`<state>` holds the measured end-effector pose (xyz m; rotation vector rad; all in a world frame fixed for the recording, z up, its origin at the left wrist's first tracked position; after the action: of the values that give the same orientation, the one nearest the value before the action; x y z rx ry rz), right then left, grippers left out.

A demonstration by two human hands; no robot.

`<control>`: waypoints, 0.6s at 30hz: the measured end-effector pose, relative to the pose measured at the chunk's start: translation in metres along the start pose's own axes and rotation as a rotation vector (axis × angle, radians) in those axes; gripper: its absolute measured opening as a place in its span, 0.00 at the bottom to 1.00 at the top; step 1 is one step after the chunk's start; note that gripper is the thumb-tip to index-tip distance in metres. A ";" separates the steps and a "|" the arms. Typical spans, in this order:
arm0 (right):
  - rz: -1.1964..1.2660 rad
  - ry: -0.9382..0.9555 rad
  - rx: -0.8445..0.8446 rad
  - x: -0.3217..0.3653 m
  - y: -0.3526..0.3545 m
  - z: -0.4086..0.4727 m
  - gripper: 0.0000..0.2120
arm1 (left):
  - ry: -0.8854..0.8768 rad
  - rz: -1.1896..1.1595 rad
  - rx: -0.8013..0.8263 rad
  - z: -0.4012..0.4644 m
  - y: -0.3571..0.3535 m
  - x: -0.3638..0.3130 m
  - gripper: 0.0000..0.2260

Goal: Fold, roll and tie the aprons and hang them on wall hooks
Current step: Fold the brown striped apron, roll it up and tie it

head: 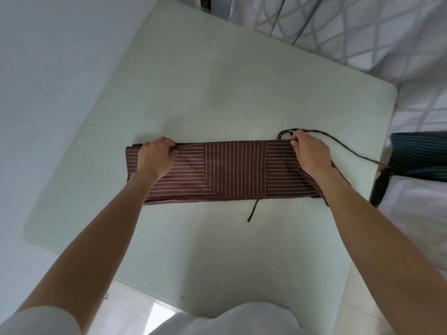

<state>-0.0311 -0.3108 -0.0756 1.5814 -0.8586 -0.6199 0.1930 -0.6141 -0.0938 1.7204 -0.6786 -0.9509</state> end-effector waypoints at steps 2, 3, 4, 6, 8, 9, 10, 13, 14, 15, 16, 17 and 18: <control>-0.026 -0.024 0.015 -0.002 -0.007 0.007 0.11 | -0.001 -0.016 -0.017 0.001 -0.002 0.002 0.12; -0.046 -0.027 0.018 -0.002 -0.010 0.009 0.11 | -0.004 -0.025 -0.027 0.001 -0.004 0.003 0.11; -0.064 -0.031 0.017 -0.002 -0.013 0.011 0.11 | -0.001 -0.037 -0.033 0.002 -0.004 0.004 0.11; -0.081 -0.038 -0.001 -0.001 -0.017 0.014 0.10 | 0.023 -0.046 -0.027 0.003 -0.007 0.006 0.10; -0.071 -0.025 -0.034 0.000 -0.019 0.013 0.09 | 0.054 -0.033 -0.032 0.002 -0.009 0.004 0.09; -0.058 -0.013 -0.049 0.000 -0.020 0.013 0.09 | 0.061 -0.028 -0.048 0.001 -0.009 0.001 0.10; -0.035 -0.007 -0.063 -0.002 -0.021 0.011 0.09 | 0.054 -0.028 -0.072 -0.001 -0.009 -0.005 0.10; 0.117 -0.048 -0.146 -0.011 -0.017 -0.003 0.12 | -0.074 -0.083 -0.136 -0.010 -0.011 -0.041 0.11; 0.168 -0.067 -0.195 -0.015 -0.013 -0.013 0.12 | -0.131 -0.121 -0.131 -0.014 -0.014 -0.059 0.11; 0.202 -0.097 -0.249 -0.022 -0.008 -0.027 0.12 | -0.186 -0.158 -0.108 -0.018 -0.020 -0.080 0.11; 0.214 -0.140 -0.303 -0.029 -0.005 -0.042 0.12 | -0.237 -0.188 -0.073 -0.024 -0.026 -0.101 0.12; 0.219 -0.208 -0.347 -0.041 -0.004 -0.061 0.12 | -0.287 -0.205 -0.027 -0.029 -0.035 -0.123 0.14; 0.218 -0.290 -0.380 -0.052 -0.005 -0.081 0.13 | -0.324 -0.206 0.028 -0.034 -0.045 -0.143 0.17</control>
<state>0.0026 -0.2210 -0.0696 1.0549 -1.0417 -0.8128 0.1461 -0.4676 -0.0901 1.7000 -0.7331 -1.3902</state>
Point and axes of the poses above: each hand's wrist, its own z-axis towards the middle knuckle, its own y-axis out of the back of the hand, x = y × z, the point moved 4 cm from there along z, towards the middle knuckle, and after that the axes turned 4 degrees about -z, right-handed, at the moved point
